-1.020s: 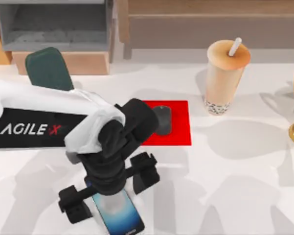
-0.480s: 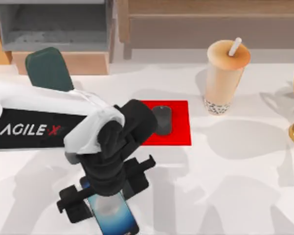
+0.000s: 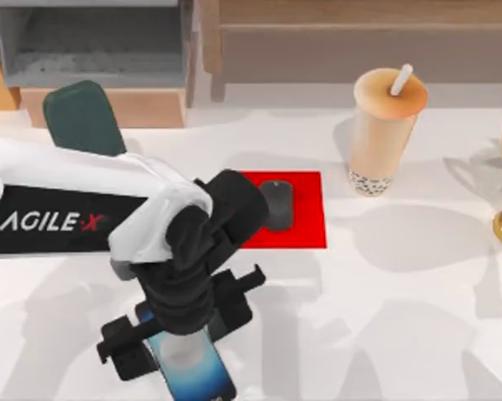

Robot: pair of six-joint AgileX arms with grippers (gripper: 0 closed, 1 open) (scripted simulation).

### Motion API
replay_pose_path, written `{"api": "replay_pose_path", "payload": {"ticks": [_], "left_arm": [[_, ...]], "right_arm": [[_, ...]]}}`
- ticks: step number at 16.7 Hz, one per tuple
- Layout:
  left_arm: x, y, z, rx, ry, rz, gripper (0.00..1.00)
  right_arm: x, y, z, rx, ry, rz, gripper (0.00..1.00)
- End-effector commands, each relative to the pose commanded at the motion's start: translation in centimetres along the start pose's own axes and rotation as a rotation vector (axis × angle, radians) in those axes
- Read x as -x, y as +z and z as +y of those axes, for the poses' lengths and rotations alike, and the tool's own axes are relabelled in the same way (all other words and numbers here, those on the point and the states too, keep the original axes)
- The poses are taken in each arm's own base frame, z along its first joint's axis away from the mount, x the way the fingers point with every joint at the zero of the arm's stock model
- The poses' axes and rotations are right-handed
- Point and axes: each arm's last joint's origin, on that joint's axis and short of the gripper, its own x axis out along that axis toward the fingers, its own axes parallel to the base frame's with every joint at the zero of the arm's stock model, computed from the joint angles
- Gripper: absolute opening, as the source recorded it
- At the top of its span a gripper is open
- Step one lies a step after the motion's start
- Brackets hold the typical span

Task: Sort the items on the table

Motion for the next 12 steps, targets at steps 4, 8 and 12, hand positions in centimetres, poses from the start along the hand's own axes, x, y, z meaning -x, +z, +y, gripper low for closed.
{"api": "replay_pose_path", "payload": {"ticks": [4, 8, 12], "left_arm": [[1.2, 0.0, 0.2, -0.012, -0.002, -0.004, 0.0], [3.0, 0.0, 0.3, -0.014, 0.009, 0.0, 0.0], [4.1, 0.0, 0.2, -0.012, -0.002, -0.004, 0.0]], "right_arm": [[0.0, 0.0, 0.0, 0.0, 0.0, 0.0, 1.0], [0.0, 0.0, 0.0, 0.0, 0.0, 0.0, 1.0], [0.0, 0.0, 0.0, 0.0, 0.0, 0.0, 1.0]]}}
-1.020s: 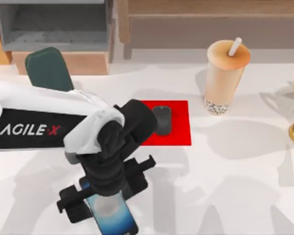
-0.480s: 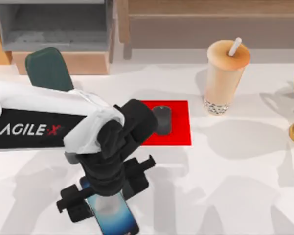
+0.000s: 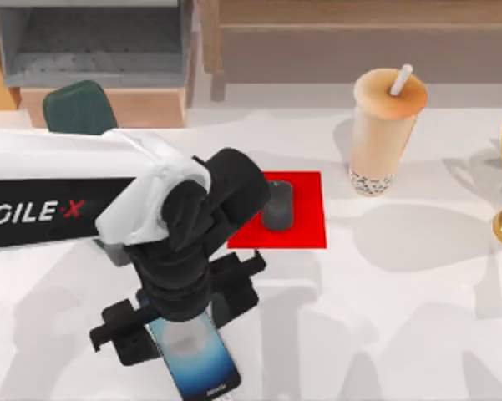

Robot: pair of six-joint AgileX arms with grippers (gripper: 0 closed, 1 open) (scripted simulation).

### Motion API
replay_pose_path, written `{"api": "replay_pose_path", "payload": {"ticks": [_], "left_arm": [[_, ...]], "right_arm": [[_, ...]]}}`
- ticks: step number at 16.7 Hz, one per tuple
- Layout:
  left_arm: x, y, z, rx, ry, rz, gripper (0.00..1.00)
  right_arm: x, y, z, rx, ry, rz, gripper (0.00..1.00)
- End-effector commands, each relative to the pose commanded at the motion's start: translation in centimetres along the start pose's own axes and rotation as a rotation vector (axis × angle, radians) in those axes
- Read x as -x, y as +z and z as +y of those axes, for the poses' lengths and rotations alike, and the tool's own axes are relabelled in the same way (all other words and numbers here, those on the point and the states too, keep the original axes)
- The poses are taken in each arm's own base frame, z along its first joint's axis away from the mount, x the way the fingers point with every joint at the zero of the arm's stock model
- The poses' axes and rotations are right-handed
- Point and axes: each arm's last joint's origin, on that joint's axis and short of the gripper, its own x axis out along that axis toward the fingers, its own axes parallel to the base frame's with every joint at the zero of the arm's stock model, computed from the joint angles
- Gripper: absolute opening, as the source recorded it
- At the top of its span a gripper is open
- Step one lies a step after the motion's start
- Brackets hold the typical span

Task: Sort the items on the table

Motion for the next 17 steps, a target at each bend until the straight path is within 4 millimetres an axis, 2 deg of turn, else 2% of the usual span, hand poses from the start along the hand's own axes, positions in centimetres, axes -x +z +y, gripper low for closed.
{"api": "replay_pose_path", "payload": {"ticks": [3, 7, 11, 14, 17], "left_arm": [[-0.1, 0.0, 0.0, -0.004, 0.002, -0.002, 0.0], [1.8, -1.0, -0.1, -0.065, -0.071, -0.145, 0.0], [4.3, -0.8, 0.2, -0.088, -0.124, -0.462, 0.0], [6.2, 0.5, 0.3, -0.05, -0.094, -0.745, 0.0], [7.8, 2.0, 0.3, -0.001, -0.036, -0.956, 0.0]], "right_arm": [[0.0, 0.0, 0.0, 0.0, 0.0, 0.0, 1.0], [0.0, 0.0, 0.0, 0.0, 0.0, 0.0, 1.0], [0.0, 0.0, 0.0, 0.0, 0.0, 0.0, 1.0], [0.0, 0.0, 0.0, 0.0, 0.0, 0.0, 1.0], [0.0, 0.0, 0.0, 0.0, 0.0, 0.0, 1.0]]}}
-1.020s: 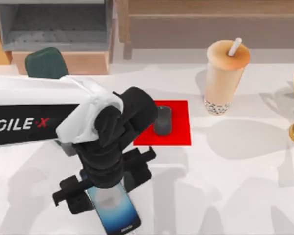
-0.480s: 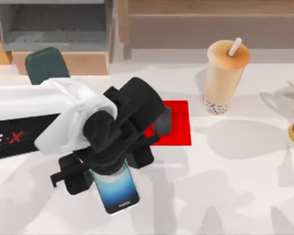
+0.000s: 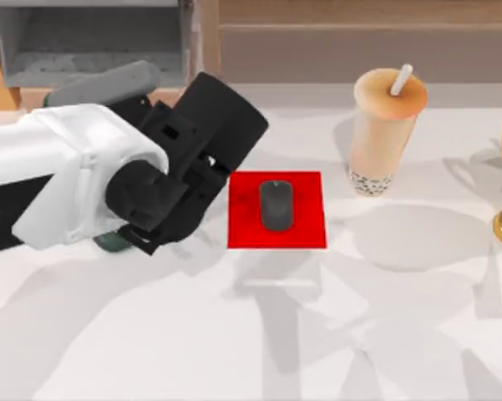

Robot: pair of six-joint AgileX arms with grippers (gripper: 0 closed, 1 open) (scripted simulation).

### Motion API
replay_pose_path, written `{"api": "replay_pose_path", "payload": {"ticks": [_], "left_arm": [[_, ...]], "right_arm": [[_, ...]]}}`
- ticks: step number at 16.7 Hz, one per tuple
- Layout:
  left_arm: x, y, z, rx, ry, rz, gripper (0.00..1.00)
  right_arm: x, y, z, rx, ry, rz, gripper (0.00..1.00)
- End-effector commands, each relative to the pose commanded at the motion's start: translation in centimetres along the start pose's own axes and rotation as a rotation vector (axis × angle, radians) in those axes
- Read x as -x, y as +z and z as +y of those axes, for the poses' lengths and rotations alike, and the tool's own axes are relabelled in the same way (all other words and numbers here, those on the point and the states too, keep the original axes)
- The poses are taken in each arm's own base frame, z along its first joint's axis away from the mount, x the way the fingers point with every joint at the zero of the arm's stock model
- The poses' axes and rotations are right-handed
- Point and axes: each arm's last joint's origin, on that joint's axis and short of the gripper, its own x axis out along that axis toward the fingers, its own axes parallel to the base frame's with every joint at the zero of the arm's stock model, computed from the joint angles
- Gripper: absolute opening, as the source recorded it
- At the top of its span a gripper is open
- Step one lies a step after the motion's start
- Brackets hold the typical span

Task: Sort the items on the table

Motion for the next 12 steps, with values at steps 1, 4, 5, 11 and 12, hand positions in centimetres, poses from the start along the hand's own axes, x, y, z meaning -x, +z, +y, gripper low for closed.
{"api": "replay_pose_path", "payload": {"ticks": [1, 4, 5, 11, 12], "left_arm": [[-0.1, 0.6, 0.0, 0.002, 0.021, -0.048, 0.0], [-0.3, 1.8, 0.1, 0.0, 0.061, -0.132, 0.0], [-0.3, 1.9, 0.1, 0.0, 0.064, -0.14, 0.0], [-0.1, 1.6, 0.1, -0.009, 0.051, -0.13, 0.0], [0.1, 1.6, 0.1, -0.005, 0.035, -0.124, 0.0]], "right_arm": [[0.0, 0.0, 0.0, 0.0, 0.0, 0.0, 1.0], [0.0, 0.0, 0.0, 0.0, 0.0, 0.0, 1.0], [0.0, 0.0, 0.0, 0.0, 0.0, 0.0, 1.0], [0.0, 0.0, 0.0, 0.0, 0.0, 0.0, 1.0], [0.0, 0.0, 0.0, 0.0, 0.0, 0.0, 1.0]]}}
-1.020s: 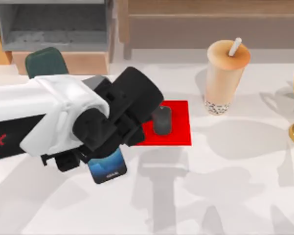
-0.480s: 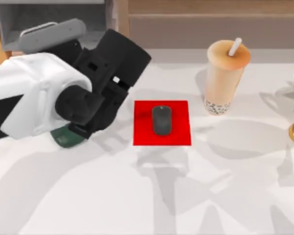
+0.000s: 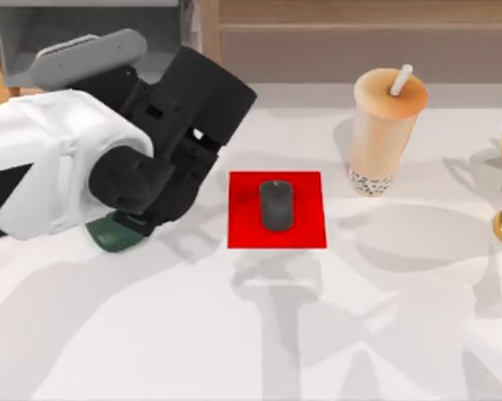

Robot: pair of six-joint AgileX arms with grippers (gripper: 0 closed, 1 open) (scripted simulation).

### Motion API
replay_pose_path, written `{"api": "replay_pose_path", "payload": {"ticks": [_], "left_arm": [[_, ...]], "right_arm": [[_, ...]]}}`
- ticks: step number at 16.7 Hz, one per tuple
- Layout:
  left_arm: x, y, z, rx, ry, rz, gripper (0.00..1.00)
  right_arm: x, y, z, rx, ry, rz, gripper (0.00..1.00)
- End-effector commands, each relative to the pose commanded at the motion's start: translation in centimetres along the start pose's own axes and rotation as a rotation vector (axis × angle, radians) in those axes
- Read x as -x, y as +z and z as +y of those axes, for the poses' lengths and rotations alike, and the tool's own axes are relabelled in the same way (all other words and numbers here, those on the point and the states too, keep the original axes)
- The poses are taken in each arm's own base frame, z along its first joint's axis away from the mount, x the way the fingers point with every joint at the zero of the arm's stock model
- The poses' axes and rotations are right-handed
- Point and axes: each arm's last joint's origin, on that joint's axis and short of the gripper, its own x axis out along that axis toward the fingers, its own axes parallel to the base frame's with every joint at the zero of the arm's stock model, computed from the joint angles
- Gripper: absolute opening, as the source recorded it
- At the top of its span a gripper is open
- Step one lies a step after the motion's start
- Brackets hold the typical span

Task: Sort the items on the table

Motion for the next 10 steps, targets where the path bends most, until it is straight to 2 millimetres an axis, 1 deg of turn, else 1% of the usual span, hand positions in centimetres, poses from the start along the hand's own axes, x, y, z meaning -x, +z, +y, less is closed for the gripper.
{"api": "replay_pose_path", "payload": {"ticks": [3, 5, 8, 10], "left_arm": [[1.1, 0.7, 0.2, 0.042, -0.071, 0.012, 0.0], [1.3, 1.2, 0.5, 0.067, -0.102, 0.013, 0.0], [0.6, 2.1, 1.0, 0.101, -0.107, -0.006, 0.0], [-0.8, 1.8, 1.0, 0.09, -0.082, -0.007, 0.0]], "right_arm": [[0.0, 0.0, 0.0, 0.0, 0.0, 0.0, 1.0], [0.0, 0.0, 0.0, 0.0, 0.0, 0.0, 1.0], [0.0, 0.0, 0.0, 0.0, 0.0, 0.0, 1.0], [0.0, 0.0, 0.0, 0.0, 0.0, 0.0, 1.0]]}}
